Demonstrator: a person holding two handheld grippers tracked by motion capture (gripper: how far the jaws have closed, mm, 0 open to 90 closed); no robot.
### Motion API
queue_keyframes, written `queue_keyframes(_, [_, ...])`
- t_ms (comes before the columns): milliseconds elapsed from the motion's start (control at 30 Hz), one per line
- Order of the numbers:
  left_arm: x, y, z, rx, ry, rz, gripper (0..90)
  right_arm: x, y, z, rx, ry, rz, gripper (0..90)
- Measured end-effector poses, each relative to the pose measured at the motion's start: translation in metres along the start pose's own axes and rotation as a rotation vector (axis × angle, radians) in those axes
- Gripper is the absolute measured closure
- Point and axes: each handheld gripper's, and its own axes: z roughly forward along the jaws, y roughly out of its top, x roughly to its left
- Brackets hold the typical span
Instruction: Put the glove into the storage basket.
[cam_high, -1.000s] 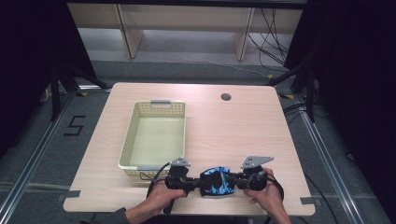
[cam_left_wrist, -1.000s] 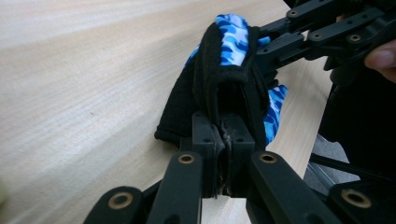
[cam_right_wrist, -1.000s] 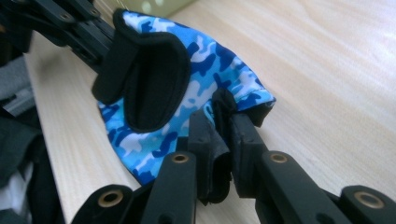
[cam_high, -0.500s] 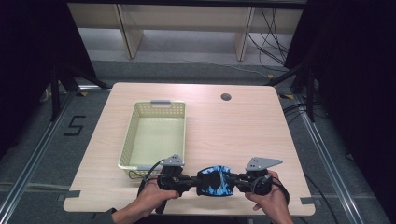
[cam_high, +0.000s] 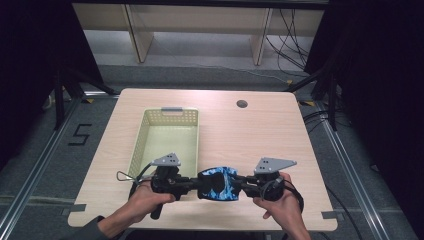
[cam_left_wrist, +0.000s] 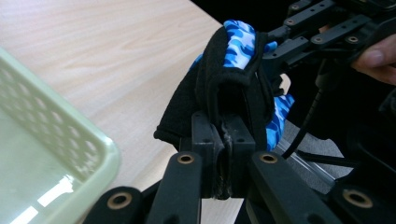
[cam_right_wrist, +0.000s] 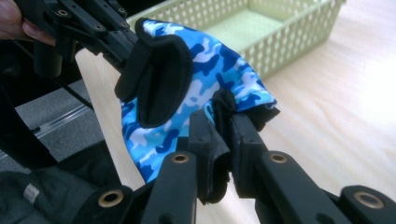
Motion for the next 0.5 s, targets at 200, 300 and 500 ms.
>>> queue_keyframes(200, [0.013,0.009,-0.025,-0.023,0.008,0.011,84.7,0.006,0.031,0.014,0.003,0.010,-0.043,81.6])
queue_keyframes(300, [0.025,0.009,-0.035,-0.029,0.031,-0.003,84.7,0.007,0.043,0.024,-0.008,0.026,-0.052,81.5])
queue_keyframes(500, [0.045,0.009,-0.049,-0.029,0.076,-0.028,84.8,0.004,0.064,0.051,0.027,0.048,-0.065,81.5])
